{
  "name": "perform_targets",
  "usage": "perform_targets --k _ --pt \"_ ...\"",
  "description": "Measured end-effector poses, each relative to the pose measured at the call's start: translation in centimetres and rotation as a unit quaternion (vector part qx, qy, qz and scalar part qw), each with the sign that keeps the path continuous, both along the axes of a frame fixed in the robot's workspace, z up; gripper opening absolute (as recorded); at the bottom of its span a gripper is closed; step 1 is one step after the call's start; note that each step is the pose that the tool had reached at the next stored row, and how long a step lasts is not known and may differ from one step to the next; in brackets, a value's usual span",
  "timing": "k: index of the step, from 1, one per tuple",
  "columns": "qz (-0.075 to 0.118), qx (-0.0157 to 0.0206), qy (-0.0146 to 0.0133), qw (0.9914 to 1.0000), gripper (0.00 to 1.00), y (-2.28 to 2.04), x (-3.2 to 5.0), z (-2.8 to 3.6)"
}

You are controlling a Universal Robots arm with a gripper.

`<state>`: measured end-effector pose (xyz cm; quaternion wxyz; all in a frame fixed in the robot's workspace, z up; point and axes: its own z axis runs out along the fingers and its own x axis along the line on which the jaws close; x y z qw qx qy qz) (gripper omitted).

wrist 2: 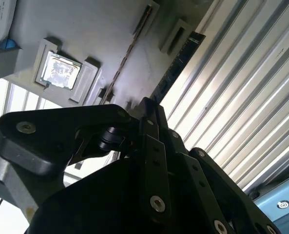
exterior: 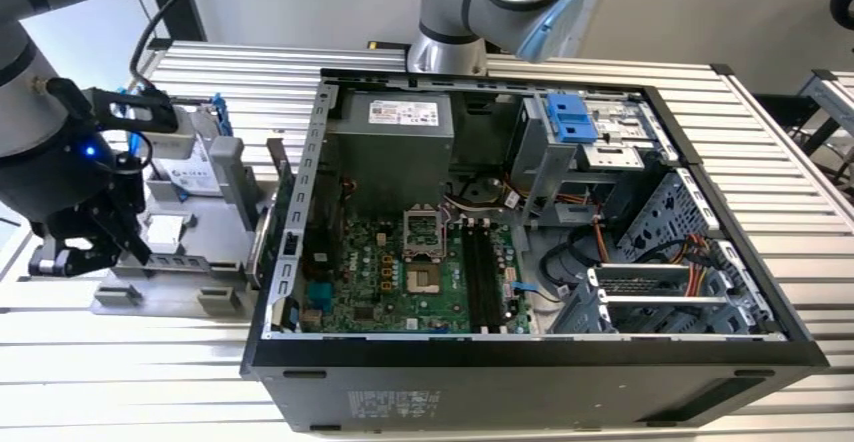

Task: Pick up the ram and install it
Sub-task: 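Pick up the ram and move it above insertion slot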

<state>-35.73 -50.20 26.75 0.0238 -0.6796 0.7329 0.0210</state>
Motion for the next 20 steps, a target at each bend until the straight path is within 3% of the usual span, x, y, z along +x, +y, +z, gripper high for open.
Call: perform_targets --k 10,20 --pt "0.000 0.0000 0.0000 1.00000 0.00 0.00 0.00 2.26" --pt "-0.001 0.0000 0.0000 1.00000 0.00 0.00 0.00 4.91"
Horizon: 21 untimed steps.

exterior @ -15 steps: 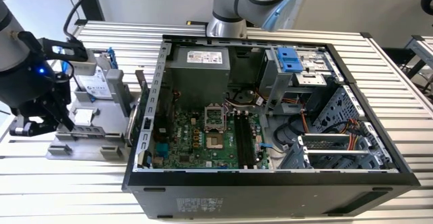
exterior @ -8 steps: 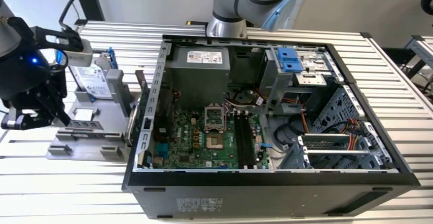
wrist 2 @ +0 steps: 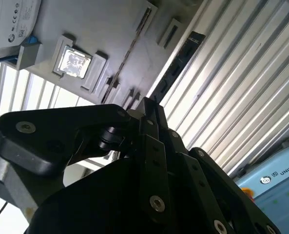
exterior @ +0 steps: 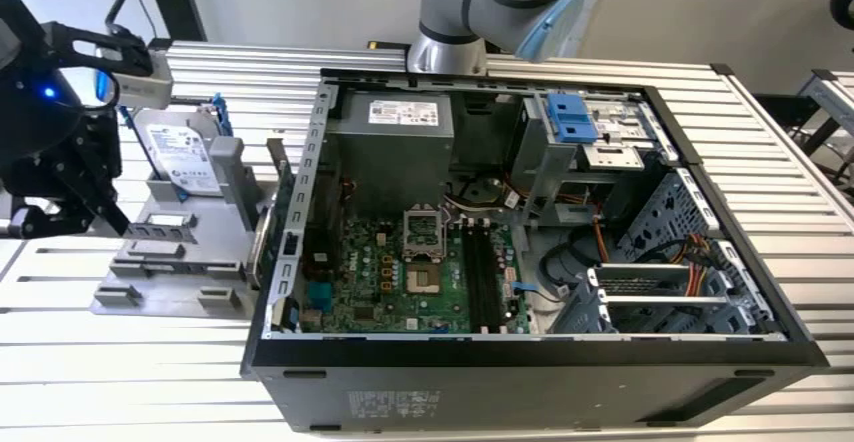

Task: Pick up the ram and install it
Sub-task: 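Pick up the ram and move it above insertion slot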

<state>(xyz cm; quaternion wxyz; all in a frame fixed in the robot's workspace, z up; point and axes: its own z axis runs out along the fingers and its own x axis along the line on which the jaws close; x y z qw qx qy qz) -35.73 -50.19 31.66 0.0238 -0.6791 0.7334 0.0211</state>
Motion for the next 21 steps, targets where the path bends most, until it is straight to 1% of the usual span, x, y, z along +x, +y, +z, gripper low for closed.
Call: perform_targets --k 10,18,21 --pt "0.000 -0.0001 0.0000 1.00000 0.00 0.00 0.00 2.50" --pt "0.000 0.0000 0.0000 1.00000 0.00 0.00 0.00 4.07" --pt "0.000 0.0000 0.0000 1.00000 0.00 0.00 0.00 4.50"
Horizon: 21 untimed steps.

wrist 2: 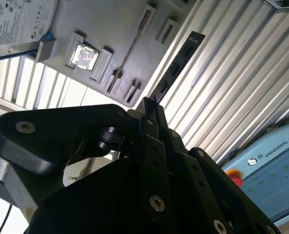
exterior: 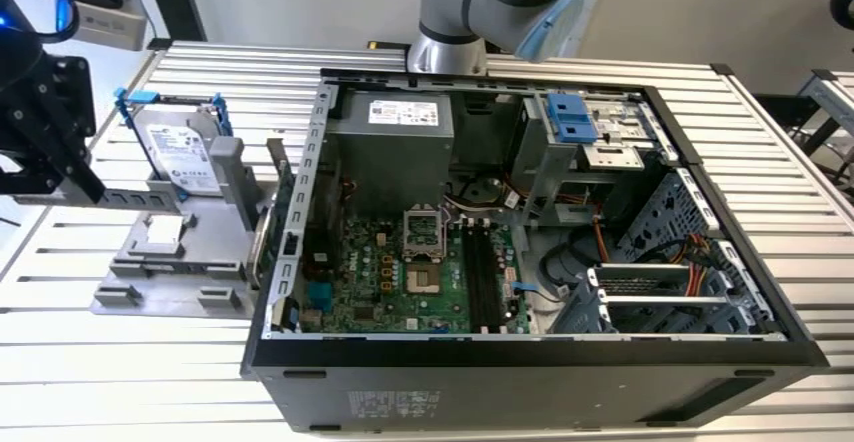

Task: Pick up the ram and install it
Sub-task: 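Pick up the ram and move it above insertion slot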

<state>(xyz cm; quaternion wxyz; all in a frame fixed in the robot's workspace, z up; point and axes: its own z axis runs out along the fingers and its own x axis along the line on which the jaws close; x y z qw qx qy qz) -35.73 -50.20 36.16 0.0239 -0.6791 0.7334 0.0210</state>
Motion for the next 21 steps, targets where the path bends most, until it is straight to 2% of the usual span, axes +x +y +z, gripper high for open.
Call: perform_targets --k 6,13,17,21 --pt "0.000 0.0000 0.0000 1.00000 0.00 0.00 0.00 0.45" --pt "0.000 -0.0003 0.0001 1.00000 0.00 0.00 0.00 0.53" --pt "0.000 -0.0004 0.0000 1.00000 0.00 0.00 0.01 0.98" --pt "0.000 -0.0015 0.0000 1.00000 0.00 0.00 0.00 1.74"
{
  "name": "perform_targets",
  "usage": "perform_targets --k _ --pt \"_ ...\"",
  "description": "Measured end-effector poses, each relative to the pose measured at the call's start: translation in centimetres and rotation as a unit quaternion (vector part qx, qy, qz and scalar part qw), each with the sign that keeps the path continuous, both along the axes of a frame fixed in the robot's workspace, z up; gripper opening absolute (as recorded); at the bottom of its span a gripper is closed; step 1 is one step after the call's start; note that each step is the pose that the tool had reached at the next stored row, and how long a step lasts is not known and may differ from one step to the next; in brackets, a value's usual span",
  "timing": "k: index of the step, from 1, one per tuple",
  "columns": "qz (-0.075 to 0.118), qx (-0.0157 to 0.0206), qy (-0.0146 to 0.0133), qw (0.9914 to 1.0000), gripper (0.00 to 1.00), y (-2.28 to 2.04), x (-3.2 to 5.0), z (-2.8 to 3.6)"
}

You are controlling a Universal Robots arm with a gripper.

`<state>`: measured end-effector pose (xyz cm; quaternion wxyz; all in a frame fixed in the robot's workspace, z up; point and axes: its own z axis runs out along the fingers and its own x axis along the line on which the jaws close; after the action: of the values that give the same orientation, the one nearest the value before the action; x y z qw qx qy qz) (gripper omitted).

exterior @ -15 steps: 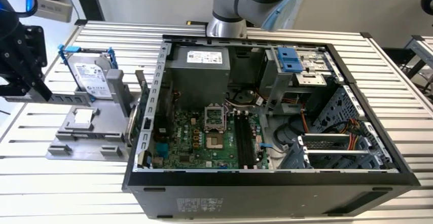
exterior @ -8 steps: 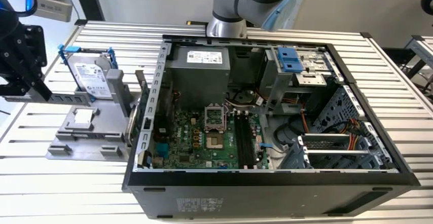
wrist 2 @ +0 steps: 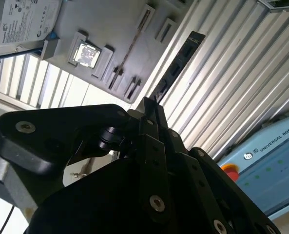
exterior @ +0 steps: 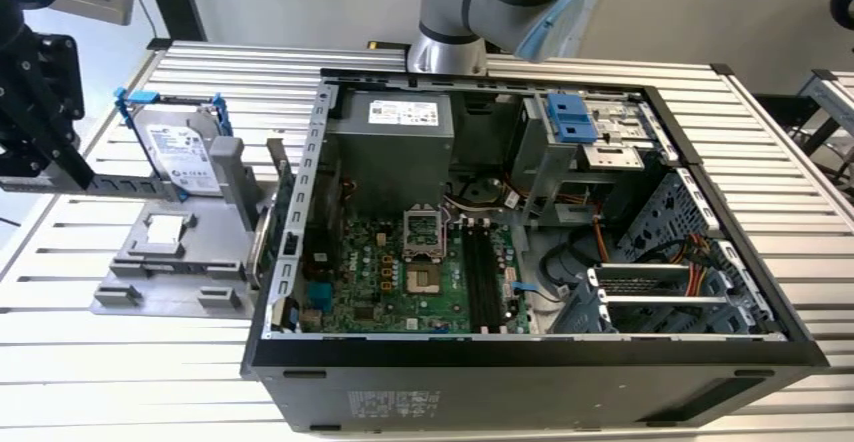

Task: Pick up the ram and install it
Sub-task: 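Pick up the ram and move it above insertion slot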

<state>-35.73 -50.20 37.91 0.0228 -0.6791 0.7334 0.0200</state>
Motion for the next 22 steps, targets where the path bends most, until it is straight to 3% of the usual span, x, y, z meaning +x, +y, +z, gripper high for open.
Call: perform_targets --k 8,18,22 --pt "0.003 -0.0041 0.0000 0.99999 0.00 0.00 0.00 1.34" --pt "0.003 -0.0042 0.0000 0.99999 0.00 0.00 0.01 1.37" --pt "0.003 -0.0042 0.0000 0.99999 0.00 0.00 0.46 1.37"
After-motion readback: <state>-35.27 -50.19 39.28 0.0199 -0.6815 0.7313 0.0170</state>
